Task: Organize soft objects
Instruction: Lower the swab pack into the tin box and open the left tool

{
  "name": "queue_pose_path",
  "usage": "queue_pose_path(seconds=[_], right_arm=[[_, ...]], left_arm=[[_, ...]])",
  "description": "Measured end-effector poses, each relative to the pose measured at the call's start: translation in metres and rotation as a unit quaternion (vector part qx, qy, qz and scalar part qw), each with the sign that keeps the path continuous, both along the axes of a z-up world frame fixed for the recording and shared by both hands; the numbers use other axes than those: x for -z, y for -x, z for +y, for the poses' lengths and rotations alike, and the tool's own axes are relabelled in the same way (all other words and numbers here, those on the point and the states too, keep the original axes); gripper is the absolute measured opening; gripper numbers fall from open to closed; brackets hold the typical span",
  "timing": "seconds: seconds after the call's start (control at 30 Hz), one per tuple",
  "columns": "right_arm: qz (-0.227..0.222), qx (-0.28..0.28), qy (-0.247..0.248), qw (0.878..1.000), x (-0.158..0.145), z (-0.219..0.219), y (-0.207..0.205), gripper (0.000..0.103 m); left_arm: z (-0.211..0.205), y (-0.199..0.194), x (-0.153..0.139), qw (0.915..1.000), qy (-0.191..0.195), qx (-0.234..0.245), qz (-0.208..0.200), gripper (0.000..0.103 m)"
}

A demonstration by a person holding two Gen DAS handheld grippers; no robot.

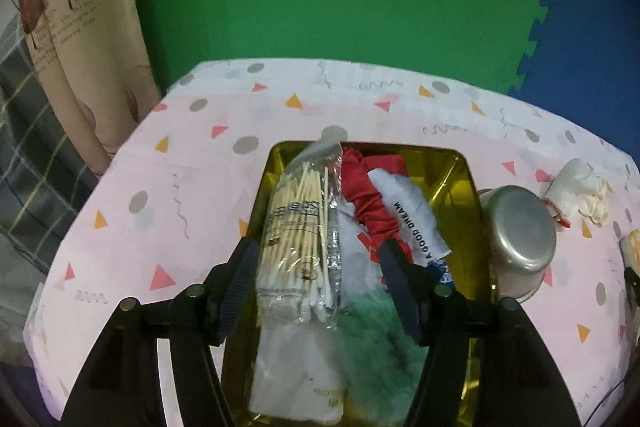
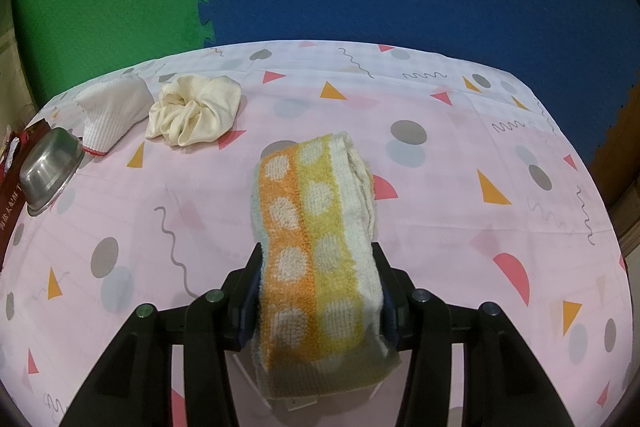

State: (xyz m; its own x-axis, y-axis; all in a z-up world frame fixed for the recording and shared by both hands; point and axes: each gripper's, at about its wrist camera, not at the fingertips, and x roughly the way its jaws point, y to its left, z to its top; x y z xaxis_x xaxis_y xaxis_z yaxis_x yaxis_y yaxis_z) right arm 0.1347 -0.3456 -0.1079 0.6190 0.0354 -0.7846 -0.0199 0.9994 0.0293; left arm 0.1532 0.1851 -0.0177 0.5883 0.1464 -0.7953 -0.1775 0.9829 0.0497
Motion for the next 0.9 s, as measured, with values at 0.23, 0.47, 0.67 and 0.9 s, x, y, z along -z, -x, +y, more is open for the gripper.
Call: queue_pose_path(seconds=[0.23,0.47,0.67,0.9], right_arm=[[0.0,-0.001,0.0,1.0,0.0,0.0,0.0,0.05],[0.001,-0.001,0.003,1.0,-0.001,-0.001,0.0,0.05],[0.001,-0.002,0.007,1.0,-0.001,0.0,-0.001,0.05],[0.001,-0.002,0.008,1.0,-0.001,-0.002,0.0,0.05]], left_arm=[[-0.009,0.029,-0.019,0.9994,0.011,-0.009,-0.032,0.062],[-0.028,0.066,-0.02,0.9981,-0.005,0.007,-0.061,0.069],[-0.042,0.08,-0.007,0.9974,-0.035,0.013,-0.061,0.07],[-0.042,0.093,0.0,0.9952,-0.065,-0.005,-0.074,0.071]])
